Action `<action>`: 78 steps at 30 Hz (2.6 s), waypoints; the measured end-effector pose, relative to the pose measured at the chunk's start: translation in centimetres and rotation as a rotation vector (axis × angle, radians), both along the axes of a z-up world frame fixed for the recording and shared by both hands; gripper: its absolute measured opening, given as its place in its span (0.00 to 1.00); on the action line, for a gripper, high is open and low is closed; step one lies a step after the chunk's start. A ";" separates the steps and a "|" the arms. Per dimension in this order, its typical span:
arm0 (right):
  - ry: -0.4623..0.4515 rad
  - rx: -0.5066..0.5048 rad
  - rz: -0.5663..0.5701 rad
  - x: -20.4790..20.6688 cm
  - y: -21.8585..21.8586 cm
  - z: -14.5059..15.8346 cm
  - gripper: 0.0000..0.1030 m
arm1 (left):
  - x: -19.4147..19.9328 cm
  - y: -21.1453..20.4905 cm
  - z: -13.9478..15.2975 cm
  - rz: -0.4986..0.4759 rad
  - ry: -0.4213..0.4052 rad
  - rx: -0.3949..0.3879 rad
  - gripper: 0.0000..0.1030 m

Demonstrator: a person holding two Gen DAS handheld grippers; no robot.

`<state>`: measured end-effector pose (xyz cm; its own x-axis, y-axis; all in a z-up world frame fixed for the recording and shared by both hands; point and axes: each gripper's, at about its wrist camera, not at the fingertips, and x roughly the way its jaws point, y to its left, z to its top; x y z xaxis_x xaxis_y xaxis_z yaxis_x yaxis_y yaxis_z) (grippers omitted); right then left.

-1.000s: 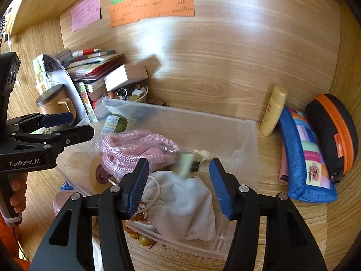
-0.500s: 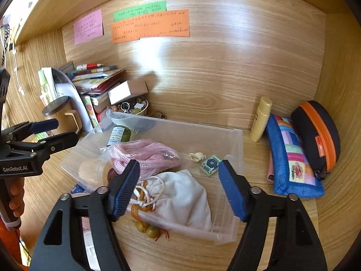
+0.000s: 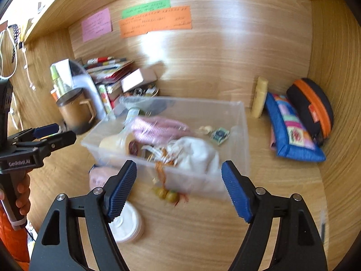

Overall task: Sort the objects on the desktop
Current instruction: 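Move the right gripper to the white round container while the left approaches the pink round container, then grasp the white round container with the right gripper while the left grasps the pink round container, then lift and carry both round containers over the clear box with both grippers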

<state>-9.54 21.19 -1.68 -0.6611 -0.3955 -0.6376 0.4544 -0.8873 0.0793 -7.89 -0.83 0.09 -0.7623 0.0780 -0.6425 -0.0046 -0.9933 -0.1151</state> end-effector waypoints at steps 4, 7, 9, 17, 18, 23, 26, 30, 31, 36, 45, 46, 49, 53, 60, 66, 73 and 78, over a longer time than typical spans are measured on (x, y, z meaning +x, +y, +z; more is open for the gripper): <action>-0.049 0.023 0.013 0.8 -0.8 -1.8 0.73 | 1.1 -0.6 -1.4 0.019 -0.034 0.011 0.93; -0.087 0.025 0.039 1.7 -1.4 -3.0 0.73 | 1.7 -1.0 -2.4 0.028 -0.057 0.025 0.93; -0.105 0.024 0.062 2.2 -1.9 -3.5 0.73 | 2.2 -1.3 -3.0 0.033 -0.072 0.041 0.93; -0.145 0.050 0.157 3.9 -4.6 -5.1 0.73 | 4.0 -3.2 -5.0 0.084 -0.121 0.082 0.93; -0.156 0.061 0.165 3.9 -5.0 -5.5 0.73 | 4.1 -3.3 -5.1 0.087 -0.123 0.090 0.93; -0.192 0.085 0.177 3.7 -6.0 -7.1 0.76 | 4.7 -3.6 -5.3 0.093 -0.127 0.101 0.93; -0.205 0.087 0.177 3.6 -6.2 -7.7 0.76 | 4.7 -3.3 -5.3 0.081 -0.127 0.106 0.93; -0.196 0.093 0.201 3.7 -6.5 -7.7 0.64 | 4.1 -2.5 -5.3 0.053 -0.134 0.113 0.93; -0.194 0.101 0.209 3.7 -6.7 -7.8 0.62 | 3.8 -2.1 -5.3 0.041 -0.136 0.117 0.93; -0.190 0.083 0.210 3.8 -5.7 -7.7 0.61 | 2.7 -0.1 -5.2 -0.010 -0.147 0.126 0.93; -0.178 0.059 0.117 2.8 -0.6 -7.1 0.61 | -0.4 4.2 -6.2 -0.081 -0.215 0.154 0.93; -0.172 0.056 0.107 2.6 -0.1 -6.9 0.61 | -0.8 4.5 -6.4 -0.079 -0.222 0.163 0.93; -0.148 0.042 0.075 2.3 1.5 -6.3 0.61 | -1.8 4.9 -6.8 -0.060 -0.233 0.192 0.93; -0.131 0.030 0.053 1.7 2.9 -5.7 0.61 | -2.1 5.7 -6.6 -0.033 -0.205 0.150 0.77; -0.115 0.015 0.045 1.3 3.5 -5.3 0.61 | -1.9 6.5 -6.7 -0.022 -0.187 0.070 0.61; -0.092 0.013 0.045 1.4 3.5 -4.4 0.61 | -1.1 5.8 -6.7 -0.030 -0.197 0.079 0.61; -0.054 0.025 0.033 1.5 3.2 -3.0 0.61 | -0.1 4.9 -5.7 -0.007 -0.173 0.084 0.61; -0.007 0.027 0.025 1.6 3.1 -1.3 0.61 | 0.5 3.7 -4.3 0.015 -0.138 0.098 0.61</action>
